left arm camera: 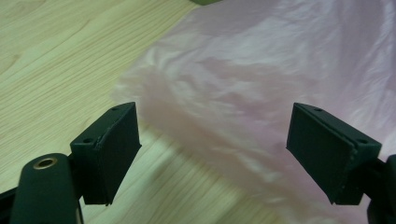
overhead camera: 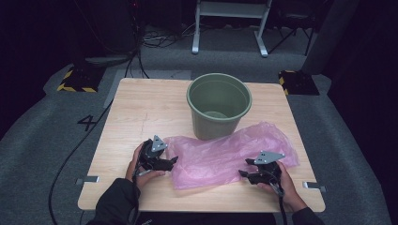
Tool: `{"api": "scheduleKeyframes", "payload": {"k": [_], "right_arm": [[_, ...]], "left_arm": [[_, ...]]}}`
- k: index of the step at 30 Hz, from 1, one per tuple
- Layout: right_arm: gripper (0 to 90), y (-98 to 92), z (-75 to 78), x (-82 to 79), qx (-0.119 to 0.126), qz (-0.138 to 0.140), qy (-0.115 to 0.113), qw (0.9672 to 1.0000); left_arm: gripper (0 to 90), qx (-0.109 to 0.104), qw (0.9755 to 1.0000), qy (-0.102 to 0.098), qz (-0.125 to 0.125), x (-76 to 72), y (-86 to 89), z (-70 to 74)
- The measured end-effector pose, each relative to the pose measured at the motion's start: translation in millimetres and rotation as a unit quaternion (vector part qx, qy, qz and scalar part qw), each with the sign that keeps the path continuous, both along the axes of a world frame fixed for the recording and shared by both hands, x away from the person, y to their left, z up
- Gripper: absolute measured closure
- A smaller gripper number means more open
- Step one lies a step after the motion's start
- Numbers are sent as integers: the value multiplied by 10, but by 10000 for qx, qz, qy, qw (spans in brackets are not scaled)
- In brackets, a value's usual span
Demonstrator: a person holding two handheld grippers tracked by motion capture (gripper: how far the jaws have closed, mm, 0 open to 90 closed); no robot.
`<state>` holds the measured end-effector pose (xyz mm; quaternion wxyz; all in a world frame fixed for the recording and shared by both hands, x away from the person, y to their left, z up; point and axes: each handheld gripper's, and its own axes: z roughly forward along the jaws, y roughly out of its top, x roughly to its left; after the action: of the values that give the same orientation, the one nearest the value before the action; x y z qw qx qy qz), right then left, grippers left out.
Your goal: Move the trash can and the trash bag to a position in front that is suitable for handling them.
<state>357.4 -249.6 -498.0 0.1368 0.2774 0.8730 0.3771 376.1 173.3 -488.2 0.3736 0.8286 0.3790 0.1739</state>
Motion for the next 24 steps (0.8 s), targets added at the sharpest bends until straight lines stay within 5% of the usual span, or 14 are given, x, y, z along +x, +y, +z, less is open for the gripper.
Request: {"api": "scheduleKeyframes", "payload": {"k": [3,6,11,16,18,24], "right_arm": [[289,1,13,-47,-61,83,-24,9999],[206,117,82,-196,10,506,-211,9985],[182,296,133,-332,126,991,-323,9945],[180,554,183,-449,190,1328,-473,9898],[180,733,113,-478,-16,1534,-460,9871],[195,866,31,-449,-6,1623,-394,9860]], "left_arm": [[167,-53,10000,-4,51,-32,132,9],[166,12,9999,30,120,-75,268,-10],[166,13,9999,108,100,-100,333,-39],[166,67,9998,200,-37,-75,242,-83],[167,194,9994,259,-135,-56,154,-126],[157,142,9994,261,-163,-43,116,-150]]}}
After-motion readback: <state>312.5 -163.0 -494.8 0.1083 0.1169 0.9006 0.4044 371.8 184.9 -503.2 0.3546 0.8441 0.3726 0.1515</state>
